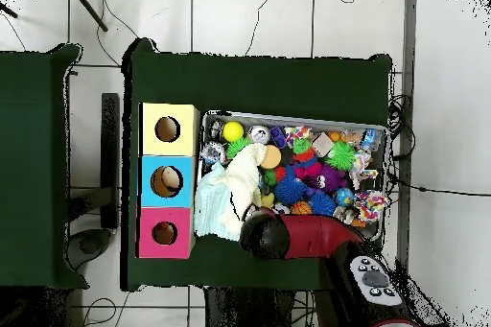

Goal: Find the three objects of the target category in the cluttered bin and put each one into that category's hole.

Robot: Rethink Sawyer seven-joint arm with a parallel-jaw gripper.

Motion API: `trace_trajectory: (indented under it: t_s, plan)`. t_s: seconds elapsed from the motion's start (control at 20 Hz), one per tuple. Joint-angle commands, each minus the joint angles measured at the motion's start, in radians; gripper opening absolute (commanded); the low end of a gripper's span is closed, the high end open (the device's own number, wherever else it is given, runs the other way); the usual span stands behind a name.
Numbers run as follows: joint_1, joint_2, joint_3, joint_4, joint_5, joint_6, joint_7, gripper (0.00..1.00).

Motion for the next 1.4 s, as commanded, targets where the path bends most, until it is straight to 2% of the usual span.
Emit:
trace_trajectory:
  t_s: [0.05,0.2,0.45,0.75,0.85,1.0,1.15,1.4]
  plan:
    - [-0.014,0.026,0.013,0.108,-0.118,-0.165,0.018,1.00]
    - [-0.011,0.043,-0.011,0.102,-0.161,-0.198,0.016,1.00]
    - [-0.014,0.100,-0.070,0.018,-0.219,-0.238,0.007,1.00]
    - [-0.095,0.024,-0.021,-0.032,-0.182,-0.093,-0.054,1.00]
    - [-0.107,0.027,-0.002,-0.070,-0.172,-0.050,-0.081,1.00]
    - [-0.129,0.084,0.024,-0.144,-0.177,-0.031,-0.105,1.00]
    - [-0.112,0.156,0.001,-0.207,-0.201,-0.086,-0.071,1.00]
    - [-0.084,0.203,-0.033,-0.266,-0.216,-0.113,-0.038,1.00]
